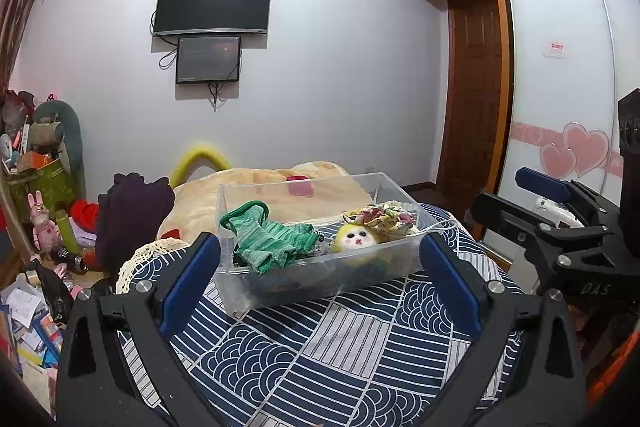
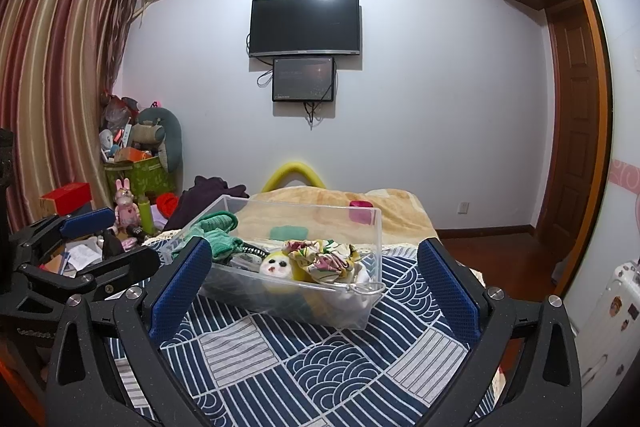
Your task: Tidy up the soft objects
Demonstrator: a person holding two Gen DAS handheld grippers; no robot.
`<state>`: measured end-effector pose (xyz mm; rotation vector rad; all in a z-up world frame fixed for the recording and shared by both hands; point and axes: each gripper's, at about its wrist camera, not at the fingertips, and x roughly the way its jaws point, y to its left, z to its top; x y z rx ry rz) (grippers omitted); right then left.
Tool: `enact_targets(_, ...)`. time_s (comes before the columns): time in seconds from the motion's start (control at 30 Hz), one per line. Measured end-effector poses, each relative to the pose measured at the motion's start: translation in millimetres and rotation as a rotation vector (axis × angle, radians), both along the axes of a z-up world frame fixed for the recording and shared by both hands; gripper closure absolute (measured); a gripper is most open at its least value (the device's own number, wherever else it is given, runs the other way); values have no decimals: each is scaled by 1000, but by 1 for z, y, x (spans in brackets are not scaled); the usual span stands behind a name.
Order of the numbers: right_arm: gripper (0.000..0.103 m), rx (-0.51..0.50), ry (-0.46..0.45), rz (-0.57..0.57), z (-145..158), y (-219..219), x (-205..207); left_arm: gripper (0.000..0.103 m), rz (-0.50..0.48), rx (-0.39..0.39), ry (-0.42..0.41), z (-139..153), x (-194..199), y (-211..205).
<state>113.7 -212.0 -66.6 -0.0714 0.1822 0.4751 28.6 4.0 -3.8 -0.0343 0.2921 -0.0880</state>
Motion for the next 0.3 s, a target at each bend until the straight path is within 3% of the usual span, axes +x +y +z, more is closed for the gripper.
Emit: enact_targets(0.3,0,-4,11,1,-2,1,0,2,-7,-15,20,-2,3,1)
